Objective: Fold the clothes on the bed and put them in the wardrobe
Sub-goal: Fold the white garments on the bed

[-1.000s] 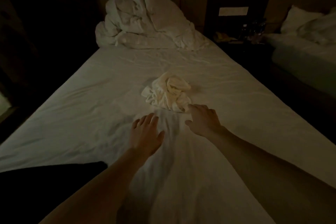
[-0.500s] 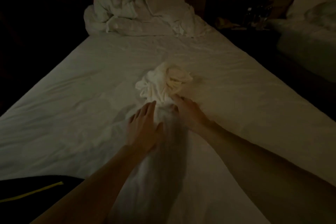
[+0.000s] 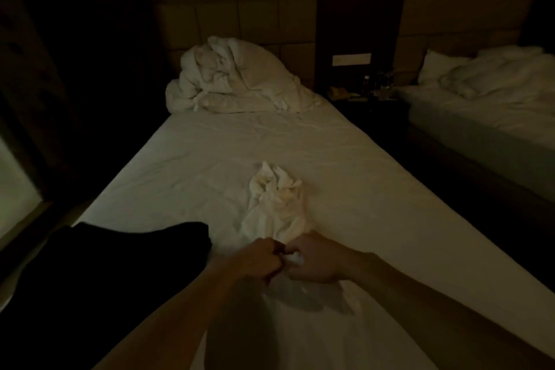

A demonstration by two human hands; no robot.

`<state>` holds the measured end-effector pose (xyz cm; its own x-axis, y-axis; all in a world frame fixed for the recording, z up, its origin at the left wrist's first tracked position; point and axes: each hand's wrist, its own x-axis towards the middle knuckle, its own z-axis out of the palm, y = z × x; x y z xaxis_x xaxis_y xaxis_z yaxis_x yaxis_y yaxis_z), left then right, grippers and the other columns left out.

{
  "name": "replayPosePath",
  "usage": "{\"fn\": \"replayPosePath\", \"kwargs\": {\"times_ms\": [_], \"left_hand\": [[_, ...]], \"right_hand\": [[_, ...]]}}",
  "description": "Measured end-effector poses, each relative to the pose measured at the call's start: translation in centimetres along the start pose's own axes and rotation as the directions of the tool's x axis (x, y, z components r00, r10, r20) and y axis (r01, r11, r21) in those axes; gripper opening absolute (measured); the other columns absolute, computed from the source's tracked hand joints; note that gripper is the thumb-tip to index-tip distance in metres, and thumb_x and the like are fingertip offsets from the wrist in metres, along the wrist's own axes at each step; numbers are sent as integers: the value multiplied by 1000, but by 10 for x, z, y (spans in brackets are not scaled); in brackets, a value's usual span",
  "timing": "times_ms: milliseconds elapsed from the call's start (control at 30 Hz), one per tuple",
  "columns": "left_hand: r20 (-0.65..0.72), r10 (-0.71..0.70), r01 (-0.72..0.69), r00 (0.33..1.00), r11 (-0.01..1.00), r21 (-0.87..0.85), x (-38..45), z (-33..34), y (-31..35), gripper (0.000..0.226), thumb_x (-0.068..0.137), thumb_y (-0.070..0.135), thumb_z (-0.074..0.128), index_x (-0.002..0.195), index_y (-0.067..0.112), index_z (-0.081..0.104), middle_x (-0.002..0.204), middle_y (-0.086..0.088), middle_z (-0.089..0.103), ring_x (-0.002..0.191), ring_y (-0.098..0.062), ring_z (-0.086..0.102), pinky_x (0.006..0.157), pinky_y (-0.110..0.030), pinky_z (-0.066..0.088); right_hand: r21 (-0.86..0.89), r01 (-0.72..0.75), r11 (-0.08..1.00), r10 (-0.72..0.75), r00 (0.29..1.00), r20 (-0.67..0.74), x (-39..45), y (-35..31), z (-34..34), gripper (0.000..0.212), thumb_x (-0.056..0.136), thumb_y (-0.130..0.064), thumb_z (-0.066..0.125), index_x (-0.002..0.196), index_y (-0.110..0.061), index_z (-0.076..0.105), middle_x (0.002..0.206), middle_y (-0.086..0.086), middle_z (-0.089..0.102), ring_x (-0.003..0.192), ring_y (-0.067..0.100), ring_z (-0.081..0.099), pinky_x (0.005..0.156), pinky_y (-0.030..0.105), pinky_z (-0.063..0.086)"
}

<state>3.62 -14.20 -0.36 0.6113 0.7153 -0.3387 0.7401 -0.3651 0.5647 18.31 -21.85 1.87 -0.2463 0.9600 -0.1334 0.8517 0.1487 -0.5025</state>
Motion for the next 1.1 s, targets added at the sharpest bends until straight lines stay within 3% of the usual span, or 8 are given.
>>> {"fn": "replayPosePath", "kwargs": {"times_ms": [200,400,567,667,767,967,1033,1100], "left_hand": [[-156,-73,76,985,997,11,-58,50,21,19,95,20,50,109,12,59,110,-16,67,81,-26,67,79,-39,57],[-205,-102,173,974,914,368,-75,87,6,110,74,79,53,155,21,5,161,-8,13,147,-30,14,118,-45,19],[-216,-86,149,973,944,293,-63,96,-7,27,94,25,55,119,14,57,121,-7,60,109,-21,59,87,-29,49],[-303,-135,73,943,976,-208,-66,85,-12,14,97,18,47,99,14,60,96,-2,59,82,-13,55,69,-19,44],[-287,-305,19,908,716,-698,-64,68,-21,18,83,32,53,75,16,57,85,-9,57,75,-19,50,78,-35,47],[-25,-328,5,944,91,-996,-79,27,-39,53,88,47,53,47,14,48,47,-2,42,36,-14,40,45,-22,33],[71,-297,140,952,216,-966,-82,20,-45,48,89,49,56,56,16,48,51,0,38,34,-11,29,38,-18,21],[-56,-377,241,925,693,-679,-76,29,-53,38,88,48,63,74,13,58,64,-6,53,42,-13,42,38,-20,30]], "right_hand": [[111,-53,992,34,986,163,-105,-39,34,13,82,-35,62,81,-23,68,69,-11,59,63,5,53,61,25,42],[289,-89,953,-55,888,456,-144,-79,65,35,93,-13,62,122,7,59,113,20,66,63,-12,55,62,5,42],[420,-271,866,10,849,529,-124,-34,64,29,96,-27,55,114,-7,67,65,-9,68,67,6,65,69,22,49],[302,-183,936,164,983,86,-97,7,66,20,90,-26,63,105,-17,72,81,-9,71,82,12,67,73,23,52],[282,-180,942,252,936,-246,-67,27,71,53,85,-18,69,135,-18,53,128,3,60,116,20,57,90,22,43],[294,-130,947,153,987,-57,-22,16,85,72,87,-27,70,148,-26,34,142,7,51,126,24,52,104,37,43],[145,-80,986,80,997,7,-15,7,89,52,91,-28,64,140,-18,49,138,6,55,125,23,52,101,31,42],[157,-96,983,88,994,63,-12,-2,93,32,90,-29,60,117,-13,66,116,9,66,107,25,62,80,27,46]]}}
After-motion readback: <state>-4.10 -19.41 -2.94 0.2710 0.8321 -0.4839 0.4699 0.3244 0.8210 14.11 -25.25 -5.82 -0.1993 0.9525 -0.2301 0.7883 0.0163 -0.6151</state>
